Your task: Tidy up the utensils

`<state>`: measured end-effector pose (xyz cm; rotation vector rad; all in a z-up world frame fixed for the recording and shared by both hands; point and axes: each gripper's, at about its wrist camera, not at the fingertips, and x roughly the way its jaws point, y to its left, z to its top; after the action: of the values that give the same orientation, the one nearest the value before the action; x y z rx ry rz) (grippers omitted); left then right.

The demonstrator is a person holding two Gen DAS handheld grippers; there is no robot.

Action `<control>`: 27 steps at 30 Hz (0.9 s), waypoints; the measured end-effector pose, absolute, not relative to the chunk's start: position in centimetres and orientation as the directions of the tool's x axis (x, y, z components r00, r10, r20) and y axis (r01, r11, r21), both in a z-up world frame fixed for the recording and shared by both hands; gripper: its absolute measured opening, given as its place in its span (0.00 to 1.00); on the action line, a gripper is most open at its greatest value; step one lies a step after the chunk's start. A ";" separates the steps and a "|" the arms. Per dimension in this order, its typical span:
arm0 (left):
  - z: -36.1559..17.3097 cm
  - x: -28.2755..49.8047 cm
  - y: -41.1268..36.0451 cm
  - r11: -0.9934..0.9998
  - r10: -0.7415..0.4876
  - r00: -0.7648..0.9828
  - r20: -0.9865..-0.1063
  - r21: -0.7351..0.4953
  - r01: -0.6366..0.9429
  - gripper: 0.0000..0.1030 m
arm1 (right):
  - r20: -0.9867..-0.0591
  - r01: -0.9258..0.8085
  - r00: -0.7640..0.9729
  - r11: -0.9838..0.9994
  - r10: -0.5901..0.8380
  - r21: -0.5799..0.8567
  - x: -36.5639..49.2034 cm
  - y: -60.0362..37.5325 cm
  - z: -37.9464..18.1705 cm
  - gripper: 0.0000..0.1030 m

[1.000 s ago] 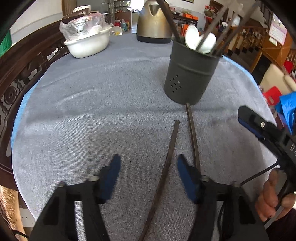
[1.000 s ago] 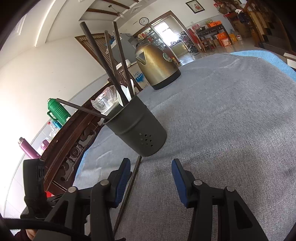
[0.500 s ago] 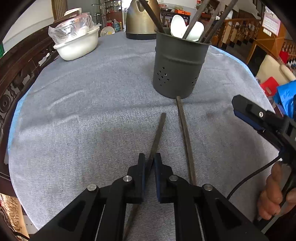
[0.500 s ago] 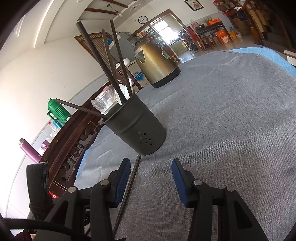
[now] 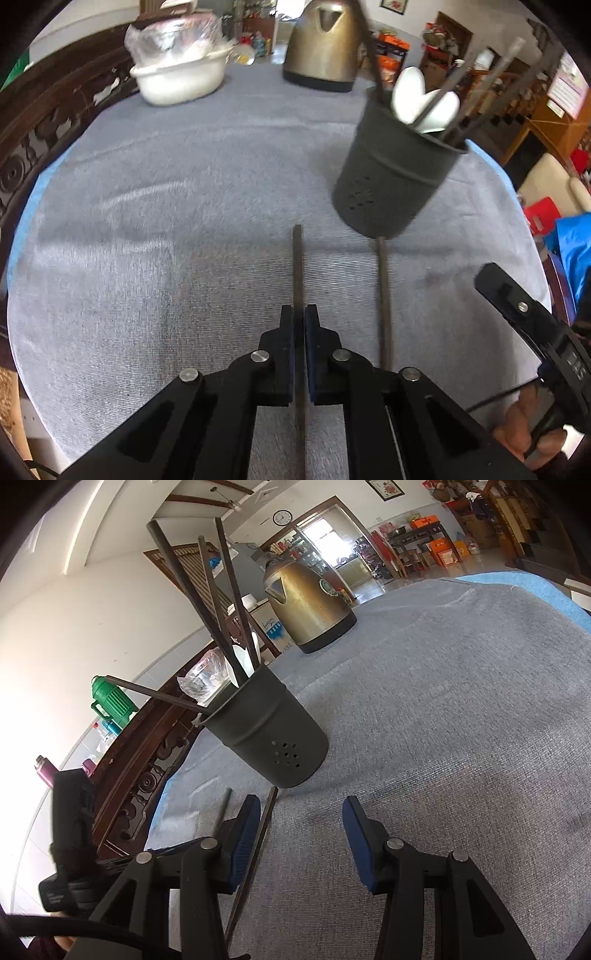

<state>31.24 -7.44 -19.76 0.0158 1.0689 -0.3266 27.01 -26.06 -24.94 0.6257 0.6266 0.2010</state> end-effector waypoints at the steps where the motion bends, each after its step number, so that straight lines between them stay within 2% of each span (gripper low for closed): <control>1: -19.9 31.4 -7.2 0.954 -0.255 0.439 -0.861 -0.149 0.261 0.06 | -0.487 0.009 0.797 0.799 0.357 0.601 27.0 -26.0 -25.0 0.49; 6: -19.8 31.0 -6.7 0.958 -0.239 0.457 -0.857 -0.131 0.255 0.10 | -0.492 0.014 0.794 0.799 0.357 0.601 27.1 -26.0 -25.1 0.49; 10: -19.1 30.3 -5.9 0.963 -0.235 0.485 -0.842 -0.135 0.234 0.26 | -0.493 0.017 0.795 0.798 0.355 0.603 27.1 -26.1 -25.1 0.49; 17: -19.0 27.7 -4.3 0.975 -0.192 0.514 -0.836 -0.103 0.197 0.29 | -0.490 0.035 0.799 0.787 0.348 0.616 27.2 -26.3 -25.3 0.48; 21: -19.0 26.9 -4.2 0.981 -0.154 0.538 -0.829 -0.062 0.185 0.41 | -0.494 0.037 0.798 0.789 0.346 0.613 27.2 -26.2 -25.3 0.48; 27: -18.0 26.0 -4.9 0.982 -0.107 0.579 -0.809 0.004 0.187 0.48 | -0.503 0.044 0.794 0.792 0.342 0.609 27.3 -26.2 -25.3 0.48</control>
<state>25.98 -4.92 -18.01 0.0921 0.9384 -0.1722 27.29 -26.16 -25.27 0.6459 0.6433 0.1727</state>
